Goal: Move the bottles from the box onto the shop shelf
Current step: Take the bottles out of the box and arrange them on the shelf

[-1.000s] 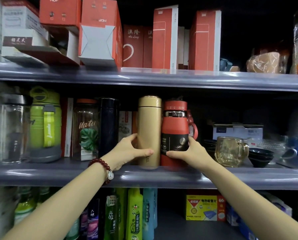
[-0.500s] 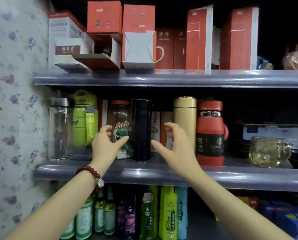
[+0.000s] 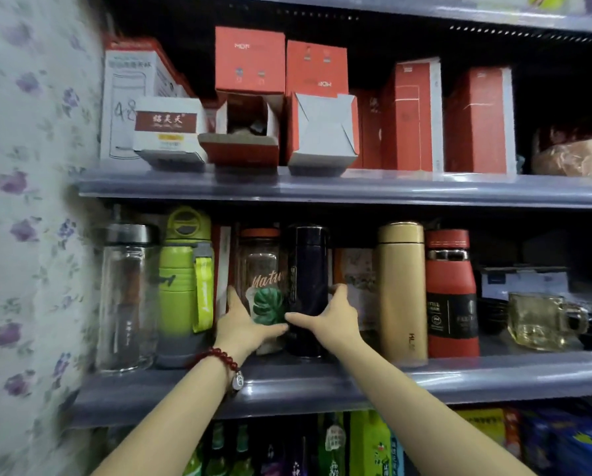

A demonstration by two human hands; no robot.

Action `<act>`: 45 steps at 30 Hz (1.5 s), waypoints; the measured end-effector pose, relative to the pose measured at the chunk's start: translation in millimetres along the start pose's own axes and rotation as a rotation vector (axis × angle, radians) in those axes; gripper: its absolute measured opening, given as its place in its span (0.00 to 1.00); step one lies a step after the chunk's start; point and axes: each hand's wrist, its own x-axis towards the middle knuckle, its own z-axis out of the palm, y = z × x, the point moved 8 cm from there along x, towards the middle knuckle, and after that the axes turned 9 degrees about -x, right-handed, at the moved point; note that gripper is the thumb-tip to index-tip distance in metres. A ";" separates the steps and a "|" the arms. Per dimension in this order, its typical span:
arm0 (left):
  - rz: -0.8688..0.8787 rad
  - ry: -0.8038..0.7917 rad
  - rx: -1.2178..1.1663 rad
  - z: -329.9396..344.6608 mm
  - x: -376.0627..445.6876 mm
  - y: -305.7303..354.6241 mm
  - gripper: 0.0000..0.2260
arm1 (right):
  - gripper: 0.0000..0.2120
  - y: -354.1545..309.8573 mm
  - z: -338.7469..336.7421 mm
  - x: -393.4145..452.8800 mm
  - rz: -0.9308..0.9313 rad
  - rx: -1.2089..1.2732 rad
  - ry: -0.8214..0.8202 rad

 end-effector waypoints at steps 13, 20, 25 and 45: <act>0.016 -0.211 -0.161 3.9 10.3 -3.7 0.50 | 0.47 15.7 5.1 16.0 -0.022 0.144 -0.284; -0.027 -0.236 -0.132 1.1 3.4 0.3 0.54 | 0.39 16.4 -6.0 8.5 0.031 0.062 -0.225; -0.022 -0.379 -0.118 0.6 -12.1 3.2 0.56 | 0.30 18.3 -18.7 -3.3 -0.028 0.112 -0.270; 0.085 -0.391 -0.056 14.6 -26.6 15.9 0.45 | 0.27 25.2 -42.5 -26.9 -0.067 -0.029 -0.183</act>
